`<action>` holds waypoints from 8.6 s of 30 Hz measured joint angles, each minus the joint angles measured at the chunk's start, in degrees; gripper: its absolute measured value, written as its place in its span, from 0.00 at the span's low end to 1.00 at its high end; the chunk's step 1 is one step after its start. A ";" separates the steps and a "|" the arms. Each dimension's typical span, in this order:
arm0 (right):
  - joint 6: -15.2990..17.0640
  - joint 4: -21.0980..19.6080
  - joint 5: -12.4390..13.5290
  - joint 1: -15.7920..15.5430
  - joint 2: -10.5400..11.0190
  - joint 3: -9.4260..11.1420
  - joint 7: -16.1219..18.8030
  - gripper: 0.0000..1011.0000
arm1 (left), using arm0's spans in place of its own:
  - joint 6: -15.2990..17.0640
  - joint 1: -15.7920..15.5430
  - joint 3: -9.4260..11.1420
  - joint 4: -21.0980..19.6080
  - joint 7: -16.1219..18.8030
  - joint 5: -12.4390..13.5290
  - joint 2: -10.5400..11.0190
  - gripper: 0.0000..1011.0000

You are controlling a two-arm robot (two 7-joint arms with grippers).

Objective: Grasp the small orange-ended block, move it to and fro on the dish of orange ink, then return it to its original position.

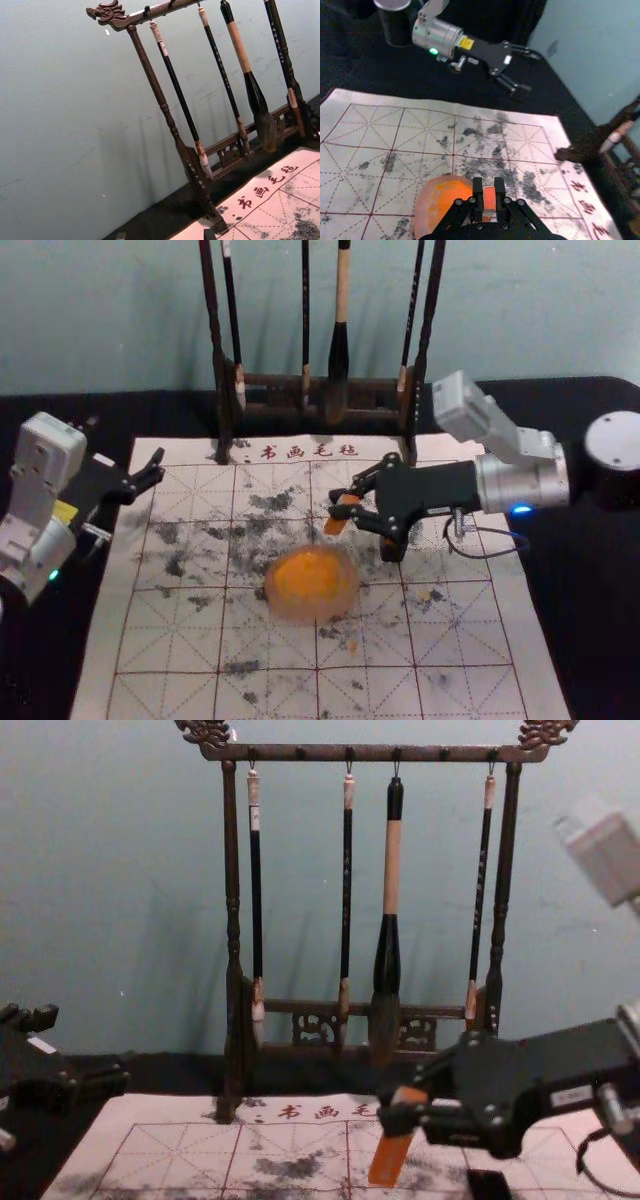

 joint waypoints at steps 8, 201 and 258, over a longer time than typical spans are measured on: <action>-1.58 6.16 -1.41 3.80 -3.43 -3.89 2.86 0.13 | 0.00 0.00 0.00 0.00 0.00 0.00 0.00 0.99; -5.32 4.47 -5.10 5.79 -2.36 -10.84 5.74 0.13 | 0.00 0.00 0.00 0.00 0.00 0.00 0.00 0.99; -9.28 14.20 -6.47 9.52 -8.79 -10.66 5.01 0.13 | 0.00 0.00 0.00 0.00 0.00 0.00 0.00 0.99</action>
